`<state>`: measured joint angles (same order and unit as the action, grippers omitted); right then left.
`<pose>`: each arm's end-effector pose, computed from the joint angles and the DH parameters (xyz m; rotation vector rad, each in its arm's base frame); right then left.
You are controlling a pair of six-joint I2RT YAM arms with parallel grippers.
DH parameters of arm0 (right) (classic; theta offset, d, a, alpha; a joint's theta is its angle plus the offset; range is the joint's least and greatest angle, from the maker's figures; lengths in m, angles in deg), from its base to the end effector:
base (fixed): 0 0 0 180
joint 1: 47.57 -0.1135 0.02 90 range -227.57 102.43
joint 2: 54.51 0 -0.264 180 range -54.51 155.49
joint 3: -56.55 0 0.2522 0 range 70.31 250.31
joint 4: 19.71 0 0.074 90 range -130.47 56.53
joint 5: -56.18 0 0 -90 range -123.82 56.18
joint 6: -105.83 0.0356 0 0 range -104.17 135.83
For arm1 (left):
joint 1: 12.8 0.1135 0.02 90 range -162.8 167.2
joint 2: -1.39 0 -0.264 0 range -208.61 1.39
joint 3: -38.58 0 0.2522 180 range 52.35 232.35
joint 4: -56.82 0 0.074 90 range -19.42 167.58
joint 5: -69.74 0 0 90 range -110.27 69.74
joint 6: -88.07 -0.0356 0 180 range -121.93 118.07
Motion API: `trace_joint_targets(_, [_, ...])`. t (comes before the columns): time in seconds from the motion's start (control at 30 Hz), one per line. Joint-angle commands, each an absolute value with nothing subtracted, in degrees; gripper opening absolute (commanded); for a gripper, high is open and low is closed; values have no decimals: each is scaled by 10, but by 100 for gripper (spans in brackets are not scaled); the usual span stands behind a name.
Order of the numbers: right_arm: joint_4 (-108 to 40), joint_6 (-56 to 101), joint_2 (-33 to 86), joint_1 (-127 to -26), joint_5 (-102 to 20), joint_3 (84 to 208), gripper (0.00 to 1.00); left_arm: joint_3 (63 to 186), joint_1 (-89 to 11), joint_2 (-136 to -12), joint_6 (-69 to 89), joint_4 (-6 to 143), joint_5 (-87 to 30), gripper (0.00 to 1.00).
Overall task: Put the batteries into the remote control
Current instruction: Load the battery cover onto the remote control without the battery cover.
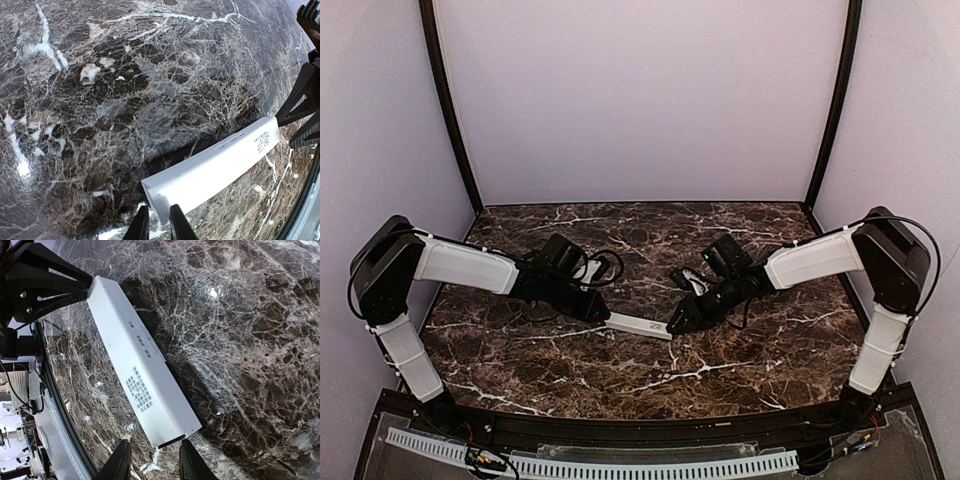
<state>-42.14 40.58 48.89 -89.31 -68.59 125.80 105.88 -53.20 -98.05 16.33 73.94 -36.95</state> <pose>0.2452 0.2460 0.1426 -0.6609 2.6776 1.1709 0.2579 -0.2329 0.1579 0.6252 2.4730 -0.7890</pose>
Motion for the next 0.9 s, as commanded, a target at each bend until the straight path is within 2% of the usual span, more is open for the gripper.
trace_joint_targets(0.0, [-398,416,503,-888,-699,1252,31,1072,-534,-986,156,753,-369,15])
trace_joint_targets(0.87, [-385,421,522,-887,-705,1250,26,1079,-541,-1003,148,771,-375,8])
